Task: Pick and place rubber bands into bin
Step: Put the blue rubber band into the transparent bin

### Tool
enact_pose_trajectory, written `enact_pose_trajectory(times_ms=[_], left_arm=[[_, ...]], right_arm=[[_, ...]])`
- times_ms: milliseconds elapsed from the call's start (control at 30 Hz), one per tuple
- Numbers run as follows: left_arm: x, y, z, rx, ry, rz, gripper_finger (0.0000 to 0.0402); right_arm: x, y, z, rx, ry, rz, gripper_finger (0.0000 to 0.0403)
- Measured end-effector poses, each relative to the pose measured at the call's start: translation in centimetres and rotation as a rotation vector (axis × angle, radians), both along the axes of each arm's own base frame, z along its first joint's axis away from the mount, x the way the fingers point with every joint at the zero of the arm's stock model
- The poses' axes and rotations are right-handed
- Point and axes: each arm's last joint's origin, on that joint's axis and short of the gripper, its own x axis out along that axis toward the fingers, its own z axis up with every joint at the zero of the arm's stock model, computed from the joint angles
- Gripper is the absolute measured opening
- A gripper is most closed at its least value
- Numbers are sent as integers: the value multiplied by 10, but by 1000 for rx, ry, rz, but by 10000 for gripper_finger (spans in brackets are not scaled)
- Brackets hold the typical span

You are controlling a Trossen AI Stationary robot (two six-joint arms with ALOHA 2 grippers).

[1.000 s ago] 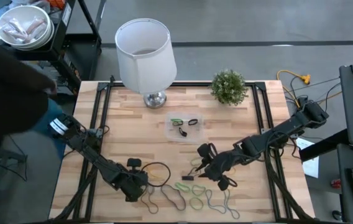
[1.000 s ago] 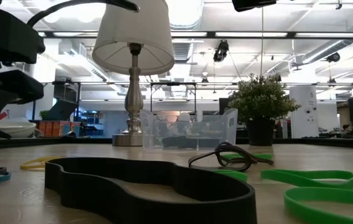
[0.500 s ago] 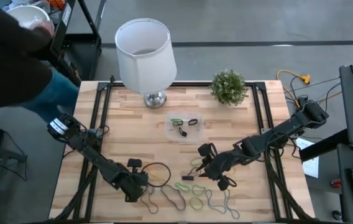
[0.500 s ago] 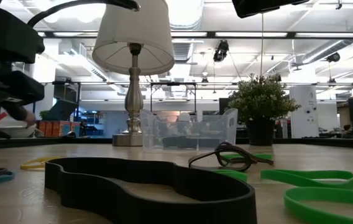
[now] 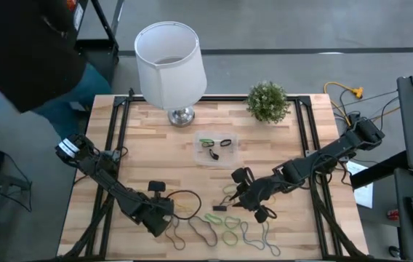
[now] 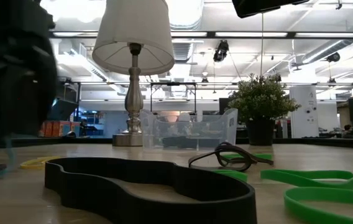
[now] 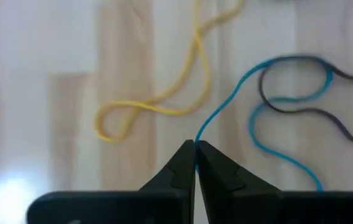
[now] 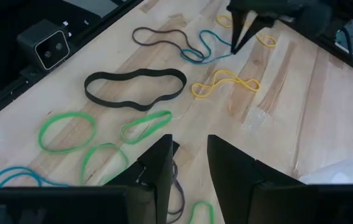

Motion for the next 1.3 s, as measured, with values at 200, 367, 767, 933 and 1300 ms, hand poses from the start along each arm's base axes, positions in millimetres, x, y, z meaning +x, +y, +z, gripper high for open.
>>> enact_pose_trajectory(times_ms=[200,367,767,933,1300], left_arm=[[10,-2,21,185,-116,-70,0],[18,-3,36,344,-225,-125,0],[28,-3,61,692,-391,-142,0],[37,6,67,769,-385,-137,0],[67,54,68,841,-288,-39,0]], right_arm=[[0,0,0,0,0,0,89],[0,0,0,-1,1,0,83],[-2,-3,-4,-30,41,-49,80],[-3,-4,-4,-48,38,-69,72],[-4,-4,-6,-21,64,-105,71]])
